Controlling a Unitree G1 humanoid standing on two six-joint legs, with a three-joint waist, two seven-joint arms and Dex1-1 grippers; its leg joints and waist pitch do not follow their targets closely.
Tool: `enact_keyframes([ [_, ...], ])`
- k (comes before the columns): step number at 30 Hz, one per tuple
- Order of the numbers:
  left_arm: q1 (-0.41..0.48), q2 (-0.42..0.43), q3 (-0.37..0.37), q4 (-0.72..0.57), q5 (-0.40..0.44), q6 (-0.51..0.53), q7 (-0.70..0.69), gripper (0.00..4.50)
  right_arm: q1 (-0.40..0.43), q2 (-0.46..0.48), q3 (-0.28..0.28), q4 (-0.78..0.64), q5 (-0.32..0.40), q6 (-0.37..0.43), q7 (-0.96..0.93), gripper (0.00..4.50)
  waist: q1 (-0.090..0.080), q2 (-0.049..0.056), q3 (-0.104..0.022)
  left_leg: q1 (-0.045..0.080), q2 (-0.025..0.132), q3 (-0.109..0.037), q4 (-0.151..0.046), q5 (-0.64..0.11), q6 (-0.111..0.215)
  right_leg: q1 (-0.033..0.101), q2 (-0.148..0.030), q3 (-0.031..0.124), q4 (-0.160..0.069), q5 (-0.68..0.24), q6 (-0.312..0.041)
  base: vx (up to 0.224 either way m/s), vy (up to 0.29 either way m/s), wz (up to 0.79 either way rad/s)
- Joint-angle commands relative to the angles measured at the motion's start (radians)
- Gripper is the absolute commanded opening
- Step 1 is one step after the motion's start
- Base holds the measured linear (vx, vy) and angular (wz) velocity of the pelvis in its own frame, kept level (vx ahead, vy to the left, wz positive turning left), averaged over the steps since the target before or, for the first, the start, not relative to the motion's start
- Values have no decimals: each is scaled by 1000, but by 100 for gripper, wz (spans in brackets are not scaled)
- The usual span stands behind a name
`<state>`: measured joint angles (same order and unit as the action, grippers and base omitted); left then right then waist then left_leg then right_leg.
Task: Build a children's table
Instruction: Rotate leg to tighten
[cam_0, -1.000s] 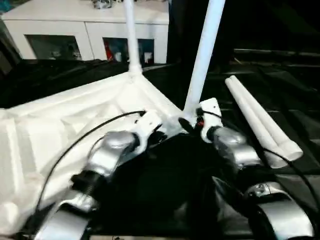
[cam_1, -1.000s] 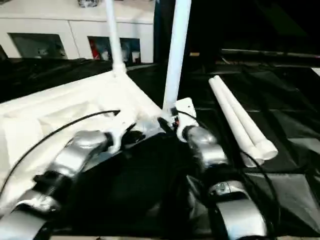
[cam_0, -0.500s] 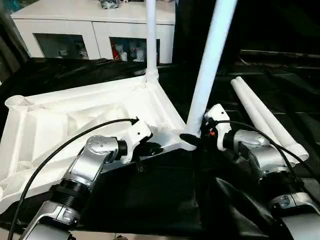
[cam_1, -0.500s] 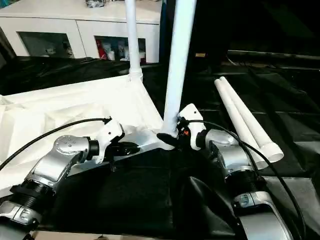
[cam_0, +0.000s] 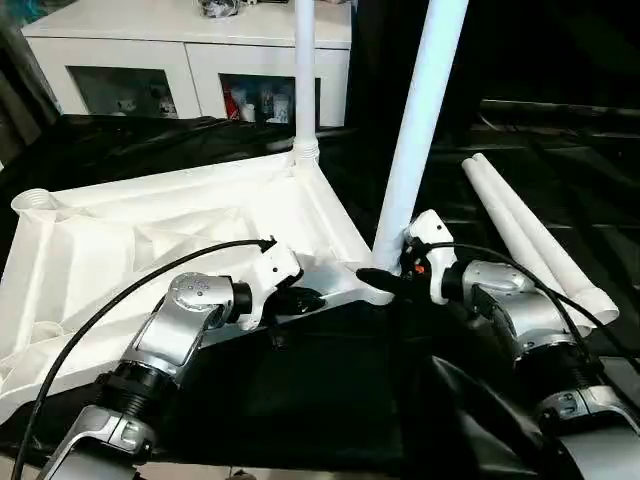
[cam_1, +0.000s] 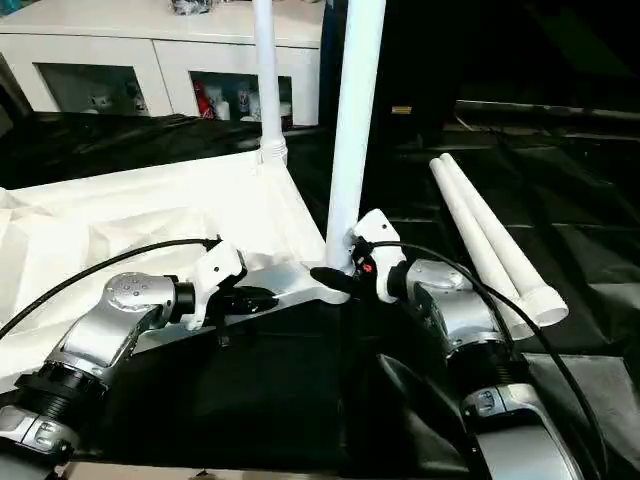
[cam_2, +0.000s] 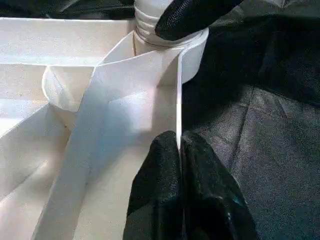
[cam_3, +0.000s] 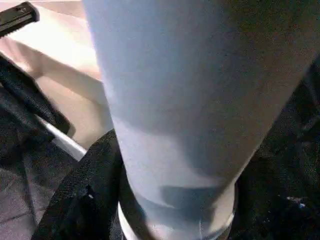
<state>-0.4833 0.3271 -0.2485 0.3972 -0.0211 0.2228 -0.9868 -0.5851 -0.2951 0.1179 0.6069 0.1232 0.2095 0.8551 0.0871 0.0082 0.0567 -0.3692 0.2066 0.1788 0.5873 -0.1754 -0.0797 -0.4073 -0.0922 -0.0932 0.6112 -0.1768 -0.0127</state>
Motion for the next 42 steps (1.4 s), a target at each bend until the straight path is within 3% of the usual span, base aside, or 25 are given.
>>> enact_keyframes([
  [1, -22, -38, 19, -20, -33, -7, 24, 0, 9, 19, -16, 43, -17, 25, -78, 268, -4, -14, -70, 8, 22, -1, -64, -176, 40, 53, -53, 51, -75, -254, -190, 0, 0, 0],
  [7, -133, -168, 63, 132, 27, 80, 313, 0, -46, 152, -155, 221, -1, 80, -521, 266, -11, -12, -66, 17, 19, -2, -67, -220, -3, 47, -54, 52, -88, -351, -164, 0, 0, 0],
  [9, -159, -195, 76, 166, 32, 97, 372, 0, -59, 176, -174, 251, 6, 86, -588, 265, -8, -13, -67, 18, 18, -2, -67, -231, -3, 47, -55, 50, -92, -357, -155, 0, 0, 0],
  [13, -226, -261, 89, 252, 52, 97, 496, 0, -107, 255, -216, 331, 23, 44, -745, 265, -6, -4, -69, 23, 14, -2, -66, -253, -10, 42, -51, 49, -97, -352, -145, 0, 0, 0],
  [14, -229, -263, 72, 255, 67, 78, 492, 0, -118, 267, -207, 343, 11, 21, -743, 265, -5, -6, -70, 19, 15, -4, -67, -254, -6, 47, -52, 48, -94, -335, -145, 0, 0, 0],
  [15, -229, -264, 64, 254, 75, 70, 488, 0, -123, 275, -202, 348, 6, 7, -737, 321, -4, -4, -71, 15, 16, -5, -68, -249, -4, 49, -54, 48, -92, -323, -146, 0, 0, 0],
  [19, -212, -251, 46, 237, 76, 49, 444, 0, -149, 287, -180, 347, -15, -45, -693, 341, -8, -10, -75, 2, 15, -6, -66, -212, 15, 58, -55, 47, -82, -256, -159, 0, 0, 0],
  [20, -211, -250, 45, 236, 75, 47, 441, 0, -149, 287, -179, 346, -15, -47, -690, 370, -12, -9, -76, 0, 15, -6, -66, -192, 18, 60, -53, 46, -78, -229, -165, 0, 0, 0],
  [23, -196, -233, 41, 222, 53, 16, 394, 0, -154, 268, -150, 335, -36, -77, -629, 397, -15, -7, -75, 5, 16, -3, -64, -192, 31, 56, -53, 47, -78, -218, -184, 0, 0, 0],
  [24, -173, -212, 41, 193, 33, -1, 337, 0, -150, 238, -115, 314, -49, -86, -540, 397, -15, -8, -75, 5, 16, -3, -63, -194, 34, 57, -53, 47, -79, -218, -187, 0, 0, 0],
  [26, -157, -196, 40, 174, 23, -3, 302, 0, -143, 215, -97, 292, -52, -89, -483, 397, -21, -8, -74, -2, 17, -4, -62, -188, 48, 63, -54, 47, -75, -194, -199, 0, 0, 0],
  [34, -74, -80, 31, 74, -45, -41, 76, 0, -84, 61, -22, 159, -51, -105, -144, 397, -22, -6, -72, 7, 22, -1, -61, -195, 62, 58, -52, 49, -73, -189, -229, 0, 0, 0],
  [42, -31, -13, 41, 2, -93, -24, -42, 0, -62, 5, -25, 113, -20, -108, -8, 397, -14, -7, -69, 9, 24, -1, -64, -215, 48, 57, -54, 51, -75, -246, -220, 0, 0, 0],
])
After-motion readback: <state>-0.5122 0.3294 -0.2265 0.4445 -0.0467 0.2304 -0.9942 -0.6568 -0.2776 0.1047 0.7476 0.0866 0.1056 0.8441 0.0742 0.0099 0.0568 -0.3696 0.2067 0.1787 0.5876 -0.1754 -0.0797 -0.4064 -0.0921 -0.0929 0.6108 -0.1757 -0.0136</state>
